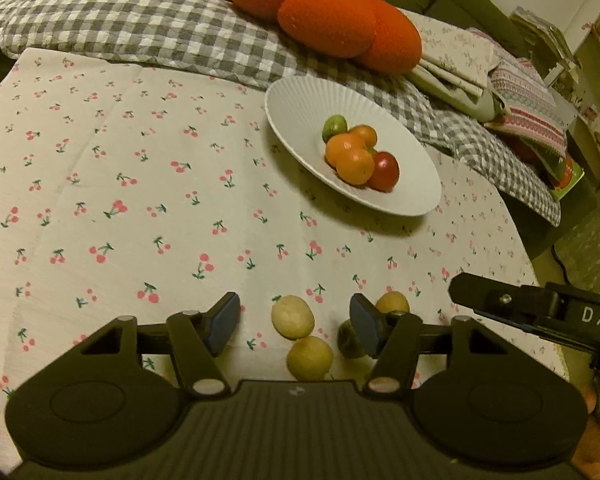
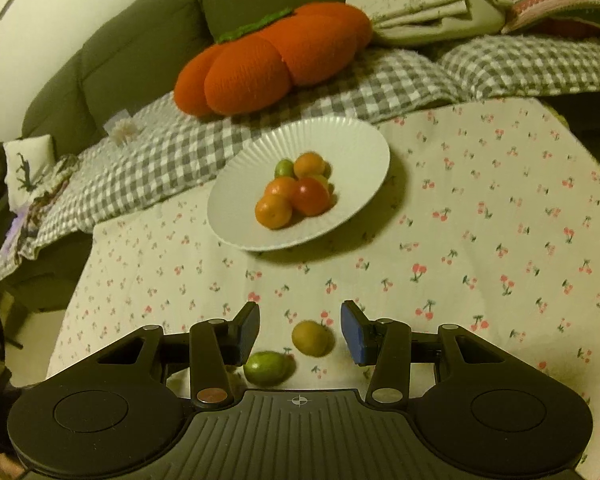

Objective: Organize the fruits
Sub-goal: 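Withdraw both grippers from the plate toward the loose small fruits, then grasp a pale round fruit with the left gripper while the right gripper grasps a yellow-green fruit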

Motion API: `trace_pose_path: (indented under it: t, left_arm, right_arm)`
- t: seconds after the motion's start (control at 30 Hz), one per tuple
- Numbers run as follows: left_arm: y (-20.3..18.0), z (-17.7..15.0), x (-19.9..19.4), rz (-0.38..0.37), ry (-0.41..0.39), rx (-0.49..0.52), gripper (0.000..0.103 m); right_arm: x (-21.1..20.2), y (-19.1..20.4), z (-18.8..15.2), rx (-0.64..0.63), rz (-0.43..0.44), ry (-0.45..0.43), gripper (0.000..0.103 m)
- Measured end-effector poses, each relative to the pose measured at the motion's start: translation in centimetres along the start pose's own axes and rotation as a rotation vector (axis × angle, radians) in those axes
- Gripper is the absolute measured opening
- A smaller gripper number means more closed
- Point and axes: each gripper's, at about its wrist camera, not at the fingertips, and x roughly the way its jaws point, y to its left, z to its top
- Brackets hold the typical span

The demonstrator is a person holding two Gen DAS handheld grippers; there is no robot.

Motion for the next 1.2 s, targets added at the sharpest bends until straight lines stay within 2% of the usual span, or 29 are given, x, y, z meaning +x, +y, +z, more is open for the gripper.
trace_pose_path:
  t: [0.57, 1.03, 1.2]
  left_arm:
    - [-0.7, -0.7, 1.6, 0.04, 0.013, 0.035, 0.025]
    - [-0.4, -0.6, 1.5, 0.038, 0.012, 0.022, 0.024]
    - [-0.4, -0.5, 1.4, 0.038, 0.01, 0.02, 0.024]
  right_arm:
    - [2.4, 0.2, -1.0, 0.001, -0.034, 0.072, 0.044]
    - [4.2, 0.6, -1.4, -0.008, -0.068, 0.105, 0.043]
    - [4.9, 1.0, -1.1, -0.019, -0.078, 0.095, 0.04]
